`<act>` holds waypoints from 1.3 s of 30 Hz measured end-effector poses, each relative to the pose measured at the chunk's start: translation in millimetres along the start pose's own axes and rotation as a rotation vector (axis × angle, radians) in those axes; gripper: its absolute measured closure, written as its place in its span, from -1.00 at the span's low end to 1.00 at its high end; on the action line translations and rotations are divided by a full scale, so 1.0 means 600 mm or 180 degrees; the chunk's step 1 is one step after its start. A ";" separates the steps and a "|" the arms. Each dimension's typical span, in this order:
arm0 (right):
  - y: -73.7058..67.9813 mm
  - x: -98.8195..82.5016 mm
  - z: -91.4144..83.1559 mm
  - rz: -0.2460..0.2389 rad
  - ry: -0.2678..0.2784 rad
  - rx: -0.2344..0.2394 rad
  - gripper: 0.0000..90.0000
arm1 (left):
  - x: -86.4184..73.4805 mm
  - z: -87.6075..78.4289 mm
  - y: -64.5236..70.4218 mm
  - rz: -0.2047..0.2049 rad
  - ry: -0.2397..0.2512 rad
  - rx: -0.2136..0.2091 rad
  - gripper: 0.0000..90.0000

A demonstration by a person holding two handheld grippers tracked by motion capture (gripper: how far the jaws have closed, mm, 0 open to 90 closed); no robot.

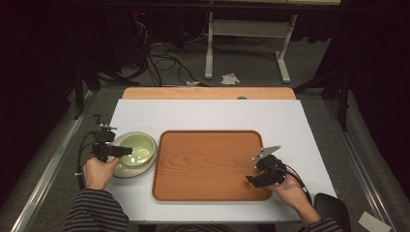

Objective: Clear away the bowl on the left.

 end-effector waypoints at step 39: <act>0.000 0.001 0.001 -0.0015 0.0013 0.0016 -0.19 | -0.004 0.016 -0.019 -0.0388 -0.0148 -0.0263 0.86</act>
Point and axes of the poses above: each handheld gripper's, and its own axes: z roughly forward along the jaws, x roughly out of its top, y roughly to its right, the point moved 6 cm from there along z, roughly forward along the jaws, and after that the axes turned 2 degrees about y, right-handed, at the moved point
